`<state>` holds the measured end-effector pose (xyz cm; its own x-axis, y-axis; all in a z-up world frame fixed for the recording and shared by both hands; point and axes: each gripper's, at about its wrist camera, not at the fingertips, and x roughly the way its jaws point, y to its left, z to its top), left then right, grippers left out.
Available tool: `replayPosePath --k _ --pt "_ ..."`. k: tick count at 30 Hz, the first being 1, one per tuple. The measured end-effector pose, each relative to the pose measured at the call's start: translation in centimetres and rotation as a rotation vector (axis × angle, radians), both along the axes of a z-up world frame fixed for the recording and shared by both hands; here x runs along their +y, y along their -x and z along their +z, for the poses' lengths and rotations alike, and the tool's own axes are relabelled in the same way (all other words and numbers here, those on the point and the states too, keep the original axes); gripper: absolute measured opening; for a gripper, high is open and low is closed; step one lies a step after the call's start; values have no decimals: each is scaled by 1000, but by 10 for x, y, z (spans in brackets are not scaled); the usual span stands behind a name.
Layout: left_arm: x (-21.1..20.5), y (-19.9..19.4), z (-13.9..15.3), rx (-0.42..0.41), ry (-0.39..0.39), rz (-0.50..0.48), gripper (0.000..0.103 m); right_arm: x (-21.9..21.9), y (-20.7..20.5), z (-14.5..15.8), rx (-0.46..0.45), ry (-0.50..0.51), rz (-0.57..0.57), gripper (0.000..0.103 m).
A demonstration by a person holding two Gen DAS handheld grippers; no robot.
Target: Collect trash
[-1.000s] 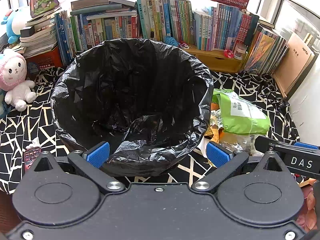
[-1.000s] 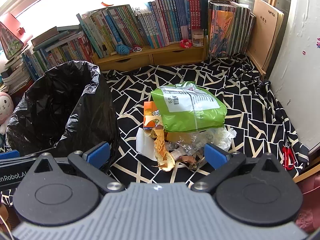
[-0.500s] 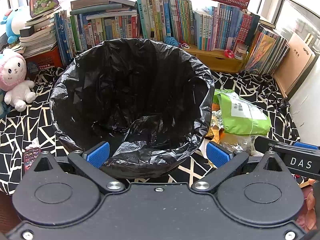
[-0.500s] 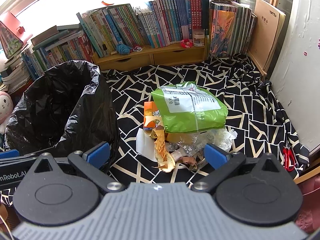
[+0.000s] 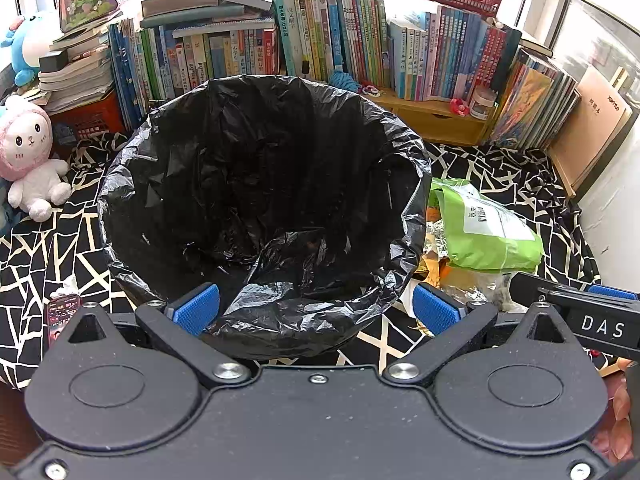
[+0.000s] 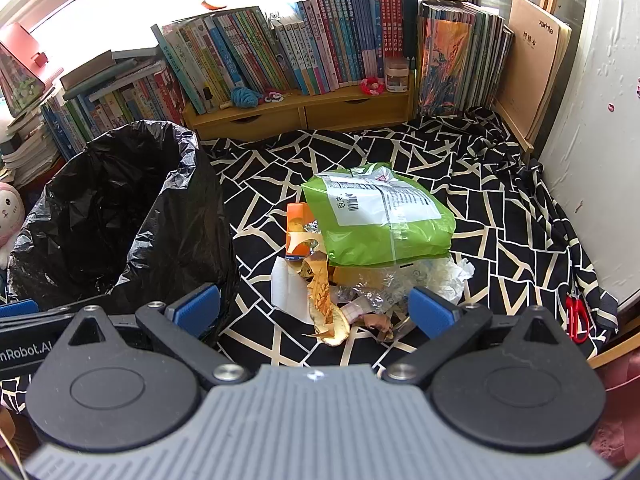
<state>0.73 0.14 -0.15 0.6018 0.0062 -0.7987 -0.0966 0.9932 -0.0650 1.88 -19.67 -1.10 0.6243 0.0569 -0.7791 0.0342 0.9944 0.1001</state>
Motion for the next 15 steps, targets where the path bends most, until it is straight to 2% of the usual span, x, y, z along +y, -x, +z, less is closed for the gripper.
replayPosePath --k 15 --pt "0 -4 0 2 0 0 103 0 -1 0 1 1 -1 103"
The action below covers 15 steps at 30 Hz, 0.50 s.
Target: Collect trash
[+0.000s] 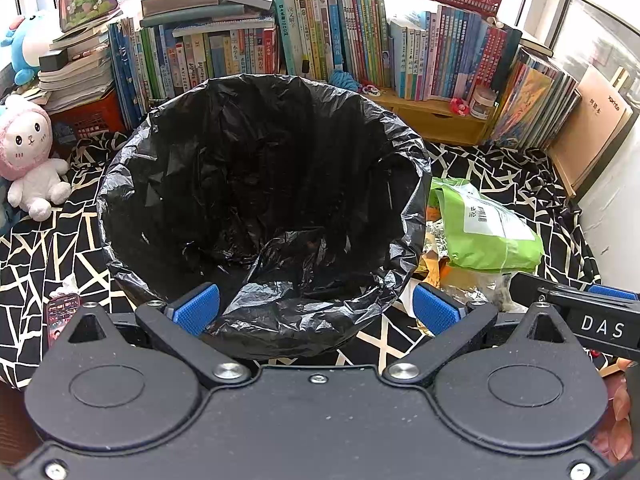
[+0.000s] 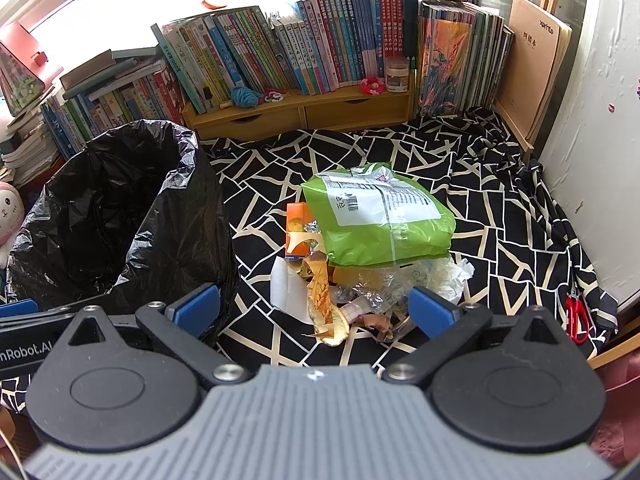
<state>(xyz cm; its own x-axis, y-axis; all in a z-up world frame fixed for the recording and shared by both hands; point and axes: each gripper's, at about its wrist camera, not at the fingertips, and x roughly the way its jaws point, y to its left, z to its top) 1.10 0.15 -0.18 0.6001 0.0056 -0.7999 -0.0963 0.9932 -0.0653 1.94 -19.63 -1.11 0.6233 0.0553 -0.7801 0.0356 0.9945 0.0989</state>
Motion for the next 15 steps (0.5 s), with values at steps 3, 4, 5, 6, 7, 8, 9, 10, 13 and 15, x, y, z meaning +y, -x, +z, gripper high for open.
replayPosePath --k 3,4,5,6,7,8,9,10,13,15 --pt "0 0 0 0 0 0 103 0 0 0 0 0 0 103" --pt "0 0 0 0 0 0 103 0 0 0 0 0 -1 103" --pt "0 0 0 0 0 1 103 2 -1 -2 -1 0 -2 103" --pt "0 0 0 0 0 1 103 1 -1 -2 -1 0 -2 103" --pt "0 0 0 0 0 1 103 0 -2 -2 -1 -1 -2 103" --pt "0 0 0 0 0 1 103 0 -2 -1 0 -1 -2 103" --pt "0 0 0 0 0 1 103 0 -1 -1 0 -1 -2 103" --pt "0 0 0 1 0 1 103 0 -1 -1 0 -1 -2 103" --pt "0 0 0 1 0 1 103 0 0 0 -1 0 -2 103" --pt "0 -1 -1 0 -1 1 103 0 1 0 0 0 -2 103"
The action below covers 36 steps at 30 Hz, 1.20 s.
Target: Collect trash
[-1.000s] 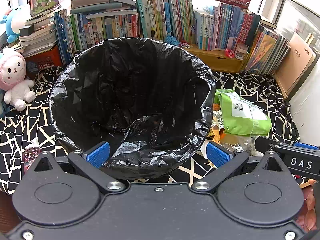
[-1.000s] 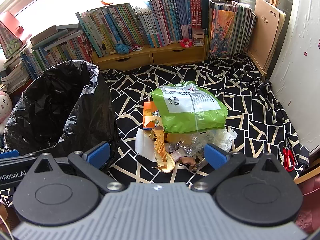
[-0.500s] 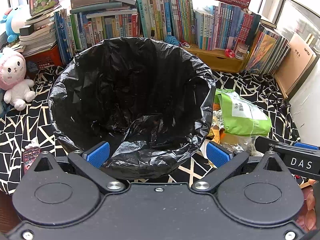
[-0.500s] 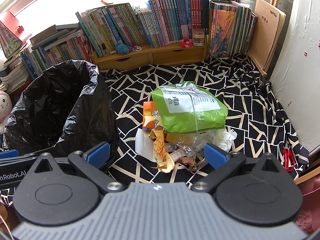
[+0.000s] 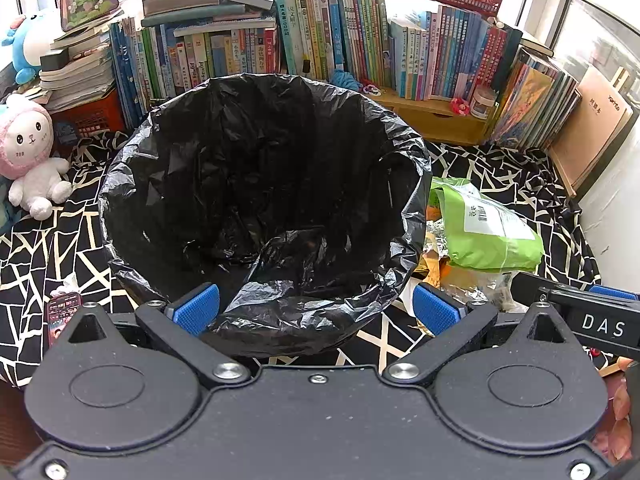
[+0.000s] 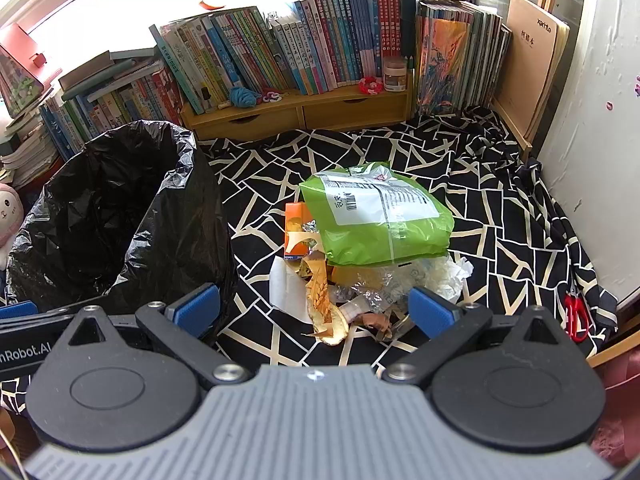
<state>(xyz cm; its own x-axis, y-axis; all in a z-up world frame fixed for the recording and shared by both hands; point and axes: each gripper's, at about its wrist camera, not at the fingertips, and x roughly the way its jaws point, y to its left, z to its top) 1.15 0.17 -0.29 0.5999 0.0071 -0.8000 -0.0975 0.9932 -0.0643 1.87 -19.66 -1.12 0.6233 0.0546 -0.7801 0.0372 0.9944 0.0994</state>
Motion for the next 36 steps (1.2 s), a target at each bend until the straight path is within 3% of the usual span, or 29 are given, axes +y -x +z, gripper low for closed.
replayPosePath --k 11,22,36 --pt "8 2 5 -52 -35 37 103 -4 -4 -4 -13 2 -21 103" --pt "42 4 23 -104 -83 154 103 -29 -16 -7 -178 6 -64 103" --pt "77 -15 1 -43 -101 282 103 -43 -70 -53 -132 103 -50 103"
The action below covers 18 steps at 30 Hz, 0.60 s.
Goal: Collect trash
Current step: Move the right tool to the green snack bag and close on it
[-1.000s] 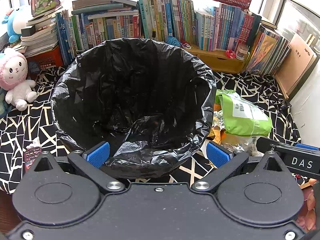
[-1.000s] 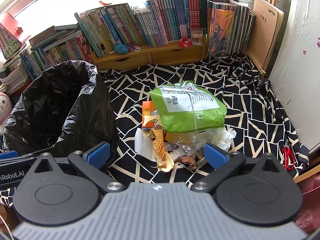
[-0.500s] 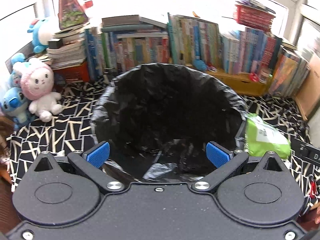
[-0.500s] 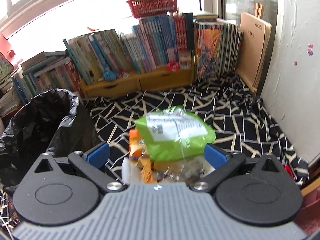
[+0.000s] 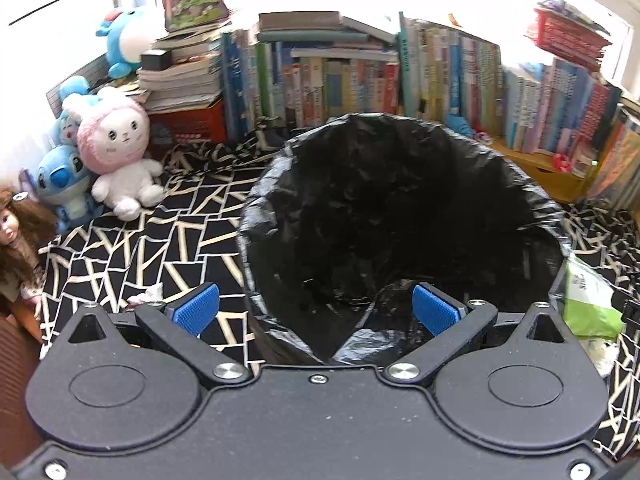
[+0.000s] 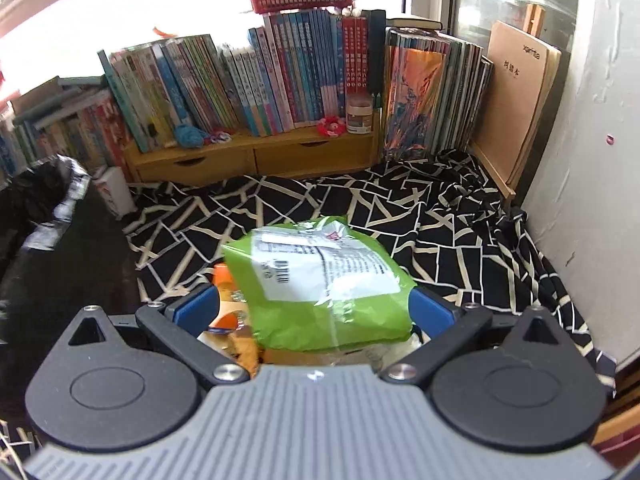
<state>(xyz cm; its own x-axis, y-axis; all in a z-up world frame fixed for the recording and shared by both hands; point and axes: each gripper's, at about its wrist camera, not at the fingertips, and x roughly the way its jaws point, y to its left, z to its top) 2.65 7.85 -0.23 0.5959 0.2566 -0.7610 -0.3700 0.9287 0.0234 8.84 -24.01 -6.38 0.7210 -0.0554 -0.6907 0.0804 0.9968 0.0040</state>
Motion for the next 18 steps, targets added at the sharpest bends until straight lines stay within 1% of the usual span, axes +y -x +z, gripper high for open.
replayPosePath --k 4,9,12,15,18 --pt "6 -3 -9 10 3 44 103 -4 -20 -23 30 55 -27 103" --pt "9 -8 -21 26 8 83 101 -12 -34 -52 75 40 -47 103" --pt "12 -11 -27 41 10 103 99 -12 -40 -57 34 40 -30 103" --pt "15 -12 -32 42 22 124 97 -10 -46 -55 -36 29 17 103" --pt "16 -16 -38 47 32 133 95 -3 -59 -60 -51 25 57 103"
